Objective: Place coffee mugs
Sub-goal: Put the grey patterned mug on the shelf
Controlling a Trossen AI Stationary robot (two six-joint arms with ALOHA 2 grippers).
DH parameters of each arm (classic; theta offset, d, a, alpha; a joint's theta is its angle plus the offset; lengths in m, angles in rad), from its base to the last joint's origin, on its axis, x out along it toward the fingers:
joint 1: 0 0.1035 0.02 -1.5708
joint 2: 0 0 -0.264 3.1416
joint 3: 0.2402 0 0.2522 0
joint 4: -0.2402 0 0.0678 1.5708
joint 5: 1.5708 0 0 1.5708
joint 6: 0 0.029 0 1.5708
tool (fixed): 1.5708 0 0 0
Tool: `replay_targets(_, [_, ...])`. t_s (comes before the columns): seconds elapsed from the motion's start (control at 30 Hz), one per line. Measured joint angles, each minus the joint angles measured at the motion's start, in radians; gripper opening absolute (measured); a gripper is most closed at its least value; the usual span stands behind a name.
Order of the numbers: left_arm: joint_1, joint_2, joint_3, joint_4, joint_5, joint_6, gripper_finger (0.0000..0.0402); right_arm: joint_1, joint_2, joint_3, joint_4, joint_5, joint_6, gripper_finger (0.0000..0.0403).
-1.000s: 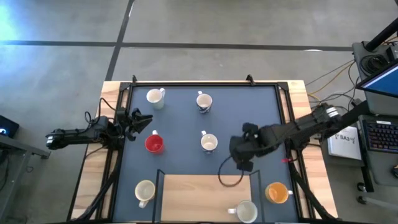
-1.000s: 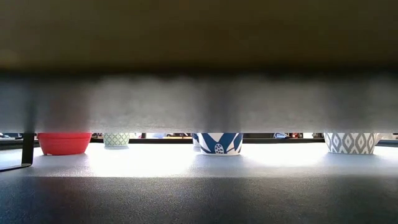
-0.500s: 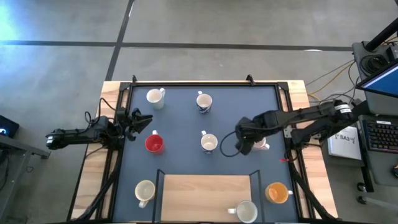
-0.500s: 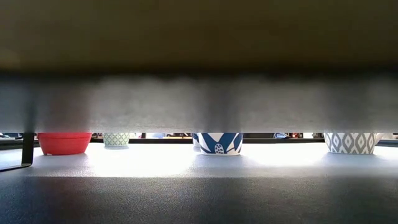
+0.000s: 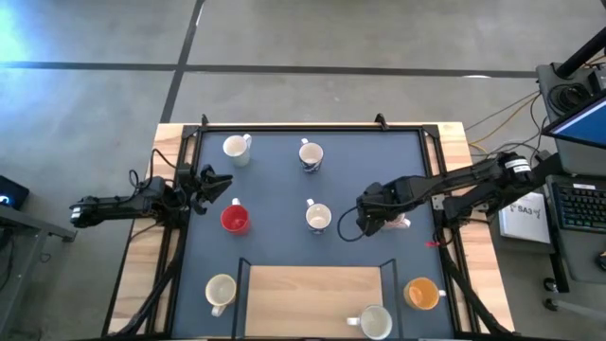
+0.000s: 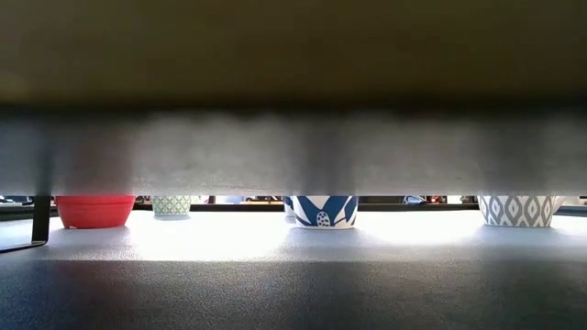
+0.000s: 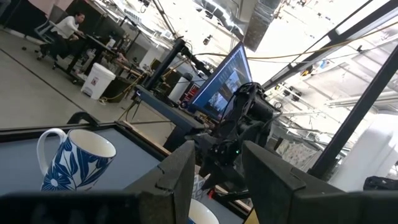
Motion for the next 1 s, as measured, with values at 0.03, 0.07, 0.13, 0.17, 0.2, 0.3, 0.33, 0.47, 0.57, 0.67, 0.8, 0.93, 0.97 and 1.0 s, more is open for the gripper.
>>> replay_targets(0.03, [0.000, 0.000, 0.000, 0.000, 0.000, 0.000, 0.0116, 0.000, 0.001, -0.003, 0.008, -0.001, -0.003, 0.0148])
replay_targets(0.07, [0.000, 0.000, 0.000, 0.000, 0.000, 0.000, 0.0116, 0.000, 0.002, -0.004, 0.010, -0.010, -0.008, 0.0139])
replay_targets(0.13, [0.000, 0.000, 0.000, 0.000, 0.000, 0.000, 0.0116, 0.000, 0.002, -0.002, 0.011, -0.025, -0.028, 0.0113])
replay_targets(0.17, [0.000, 0.000, 0.000, 0.000, 0.000, 0.000, 0.0116, 0.000, 0.002, 0.003, 0.009, -0.034, -0.040, 0.0098])
replay_targets(0.2, [0.000, 0.000, 0.000, 0.000, 0.000, 0.000, 0.0116, 0.000, 0.002, 0.008, 0.009, -0.046, -0.053, 0.0081])
replay_targets(0.3, [0.000, 0.000, 0.000, 0.000, 0.000, 0.000, 0.0116, 0.000, 0.002, 0.024, 0.012, -0.077, -0.086, 0.0027])
replay_targets(0.33, [0.000, 0.000, 0.000, 0.000, 0.000, 0.000, 0.0116, 0.001, 0.002, 0.031, 0.011, -0.078, -0.102, 0.0020])
replay_targets(0.47, [0.000, 0.000, 0.000, 0.000, 0.000, 0.000, 0.0116, 0.003, 0.003, 0.072, 0.017, -0.107, -0.139, 0.0015])
replay_targets(0.57, [0.000, 0.000, 0.000, 0.000, 0.000, 0.000, 0.0116, 0.021, 0.003, 0.117, 0.015, -0.107, -0.164, 0.0015])
replay_targets(0.67, [0.000, 0.000, 0.000, 0.000, 0.000, 0.000, 0.0116, 0.048, 0.004, 0.161, 0.015, -0.103, -0.185, 0.0014])
replay_targets(0.8, [0.000, 0.000, 0.000, 0.000, 0.000, 0.000, 0.0116, 0.101, 0.006, 0.206, 0.009, -0.104, -0.187, 0.0014])
replay_targets(0.93, [0.000, 0.000, 0.000, 0.000, 0.000, 0.000, 0.0116, 0.168, 0.006, 0.226, 0.016, -0.104, -0.187, 0.0013])
replay_targets(0.97, [0.000, 0.000, 0.000, 0.000, 0.000, 0.000, 0.0116, 0.188, 0.006, 0.230, 0.017, -0.104, -0.188, 0.0013])
replay_targets(1.0, [0.000, 0.000, 0.000, 0.000, 0.000, 0.000, 0.0116, 0.206, 0.006, 0.233, 0.019, -0.104, -0.191, 0.0013])
